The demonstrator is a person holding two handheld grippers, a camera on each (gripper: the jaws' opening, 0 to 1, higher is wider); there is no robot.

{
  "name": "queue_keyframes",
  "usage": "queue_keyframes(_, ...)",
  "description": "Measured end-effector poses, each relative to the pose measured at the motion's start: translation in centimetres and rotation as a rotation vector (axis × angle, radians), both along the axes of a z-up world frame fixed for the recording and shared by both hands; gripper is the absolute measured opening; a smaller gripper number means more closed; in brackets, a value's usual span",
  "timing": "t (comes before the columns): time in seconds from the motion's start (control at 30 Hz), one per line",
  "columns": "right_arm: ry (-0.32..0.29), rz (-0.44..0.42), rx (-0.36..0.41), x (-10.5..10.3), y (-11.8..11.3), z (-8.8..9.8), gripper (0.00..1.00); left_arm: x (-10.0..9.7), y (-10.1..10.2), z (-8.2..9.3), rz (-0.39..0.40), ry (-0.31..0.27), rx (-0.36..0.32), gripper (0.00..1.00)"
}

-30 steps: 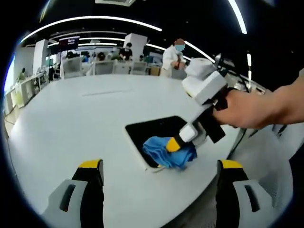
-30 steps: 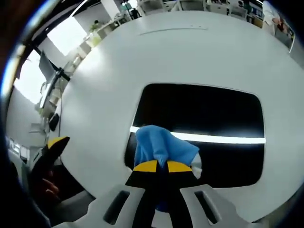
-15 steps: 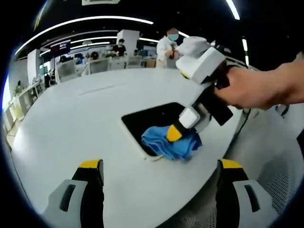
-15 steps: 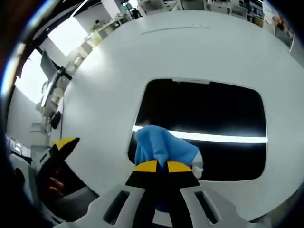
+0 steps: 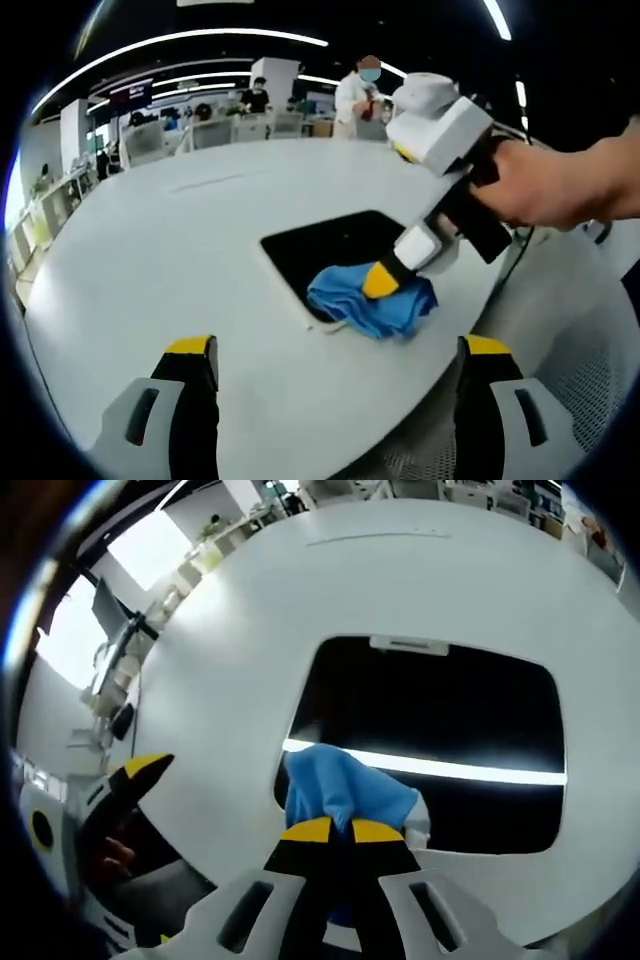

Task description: Wipe the mirror surface with the cleaning cloth until all visible marks leave the cleaned area.

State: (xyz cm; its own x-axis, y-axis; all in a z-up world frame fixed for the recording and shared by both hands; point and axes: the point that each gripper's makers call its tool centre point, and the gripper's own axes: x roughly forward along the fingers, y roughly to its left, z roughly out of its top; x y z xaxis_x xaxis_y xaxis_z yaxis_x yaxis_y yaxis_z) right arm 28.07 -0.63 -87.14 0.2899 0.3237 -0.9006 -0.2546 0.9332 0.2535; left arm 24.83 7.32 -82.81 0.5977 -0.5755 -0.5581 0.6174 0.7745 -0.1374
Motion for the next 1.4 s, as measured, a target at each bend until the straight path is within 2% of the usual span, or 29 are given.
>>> queue_keyframes(0.07, 0.007, 0.016, -0.006, 0.1, 0.0, 0.0, 0.00, -0.3, 0.0, -0.4, -0.004, 0.025, 0.005, 0.99)
queue_keyframes(0.23, 0.010, 0.039, -0.001, 0.2, 0.0, -0.1, 0.00, 0.2, 0.8, -0.1, 0.010, -0.016, 0.002, 0.99)
queue_keyframes(0.37, -0.014, 0.087, -0.009, 0.2, 0.0, -0.1, 0.00, 0.5, 1.6, 0.0, 0.041, -0.036, 0.000, 0.99)
queue_keyframes(0.47, 0.001, 0.054, 0.040, 0.1, -0.2, 0.1, 0.00, 0.7, 1.8, -0.2, 0.052, -0.026, 0.009, 0.99)
queue_keyframes(0.53, 0.007, 0.050, 0.046, 0.2, -0.3, 0.1, 0.00, 0.6, 1.7, -0.2, 0.042, -0.034, 0.012, 0.99)
queue_keyframes(0.77, -0.002, 0.041, 0.014, 1.3, -1.4, -0.2, 0.00, 0.5, 2.4, -1.0, 0.044, -0.032, 0.019, 0.99)
queue_keyframes(0.83, 0.006, 0.040, 0.019, 1.5, -2.0, -0.3, 0.00, 0.2, 2.6, -1.4, 0.060, 0.014, 0.014, 0.99)
queue_keyframes(0.9, 0.004, 0.033, 0.006, 1.8, -2.8, -0.3, 0.00, 0.4, 2.4, -1.0, 0.040, -0.017, 0.015, 0.99)
queue_keyframes(1.03, -0.002, 0.034, -0.010, 1.6, -3.8, -0.2, 0.00, -0.1, 2.1, -1.5, 0.007, 0.010, 0.041, 0.99)
queue_keyframes(1.17, -0.015, 0.045, -0.010, 1.5, -3.9, -0.1, 0.00, 0.0, 2.2, -1.2, 0.015, -0.005, 0.036, 0.99)
queue_keyframes(1.23, -0.017, 0.048, -0.024, 1.4, -4.1, 0.0, 0.00, -0.2, 2.1, -1.6, 0.002, 0.016, 0.043, 0.99)
queue_keyframes(1.4, -0.009, 0.053, -0.021, 1.4, -4.7, 0.0, 0.00, 0.1, 2.2, -1.2, 0.015, -0.002, 0.031, 0.99)
